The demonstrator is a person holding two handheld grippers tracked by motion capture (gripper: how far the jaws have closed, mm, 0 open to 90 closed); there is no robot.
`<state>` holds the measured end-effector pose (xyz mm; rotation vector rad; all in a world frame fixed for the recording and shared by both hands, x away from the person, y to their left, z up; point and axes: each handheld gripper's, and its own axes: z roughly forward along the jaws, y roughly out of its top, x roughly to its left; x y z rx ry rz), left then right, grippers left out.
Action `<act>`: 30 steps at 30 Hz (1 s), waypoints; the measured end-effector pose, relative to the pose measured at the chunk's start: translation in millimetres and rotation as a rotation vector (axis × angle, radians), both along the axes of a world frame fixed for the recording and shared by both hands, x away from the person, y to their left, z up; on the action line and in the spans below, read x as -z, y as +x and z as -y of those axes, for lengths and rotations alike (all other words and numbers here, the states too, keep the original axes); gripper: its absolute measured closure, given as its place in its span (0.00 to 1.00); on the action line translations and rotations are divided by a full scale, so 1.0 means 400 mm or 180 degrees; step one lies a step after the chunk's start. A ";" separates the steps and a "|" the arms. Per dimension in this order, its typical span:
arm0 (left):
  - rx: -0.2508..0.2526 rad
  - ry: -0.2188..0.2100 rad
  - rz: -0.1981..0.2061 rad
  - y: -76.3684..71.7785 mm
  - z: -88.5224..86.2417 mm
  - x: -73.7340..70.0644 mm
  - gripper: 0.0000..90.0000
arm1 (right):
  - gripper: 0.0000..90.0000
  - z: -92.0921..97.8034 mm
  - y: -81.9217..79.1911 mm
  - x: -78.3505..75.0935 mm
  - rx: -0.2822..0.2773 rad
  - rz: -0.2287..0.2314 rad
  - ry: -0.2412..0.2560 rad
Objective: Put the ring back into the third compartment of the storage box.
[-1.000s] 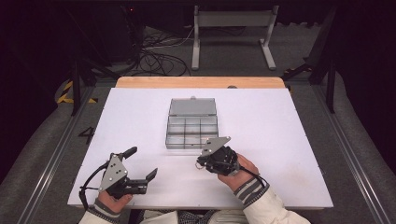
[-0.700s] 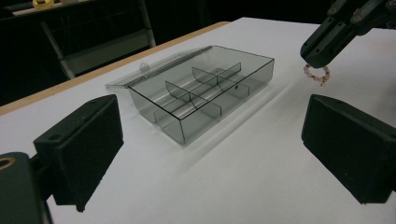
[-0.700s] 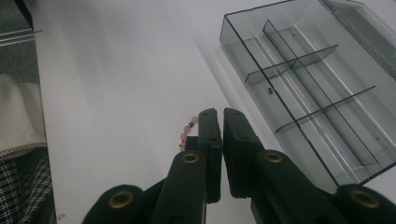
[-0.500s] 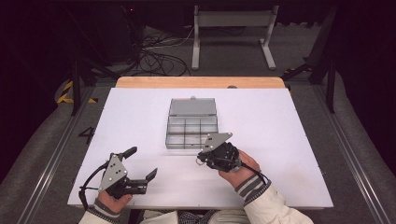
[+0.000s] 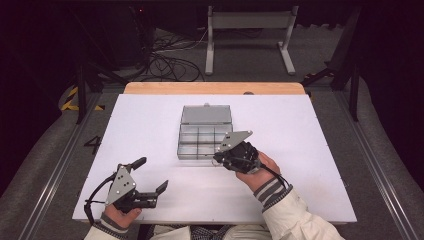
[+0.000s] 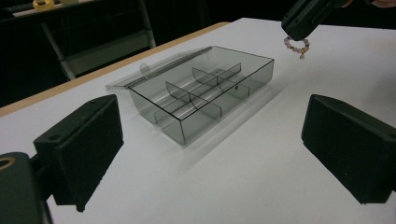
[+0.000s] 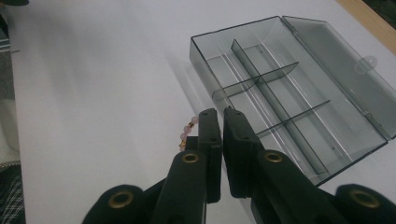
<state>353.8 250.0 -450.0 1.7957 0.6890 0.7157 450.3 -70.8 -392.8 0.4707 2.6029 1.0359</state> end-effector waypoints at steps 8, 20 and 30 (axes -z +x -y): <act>0.0002 0.0001 -0.0001 0.000 0.000 0.000 0.07 | 0.96 0.007 0.016 -0.011 0.0045 0.0039 0.0021; 0.0008 -0.0012 -0.0008 0.000 0.002 0.000 0.07 | 0.96 0.012 0.028 -0.021 0.0098 0.0059 0.0020; 0.0006 -0.0004 0.0006 0.001 0.002 0.000 0.07 | 0.96 0.012 0.054 -0.045 0.0138 0.0146 -0.0044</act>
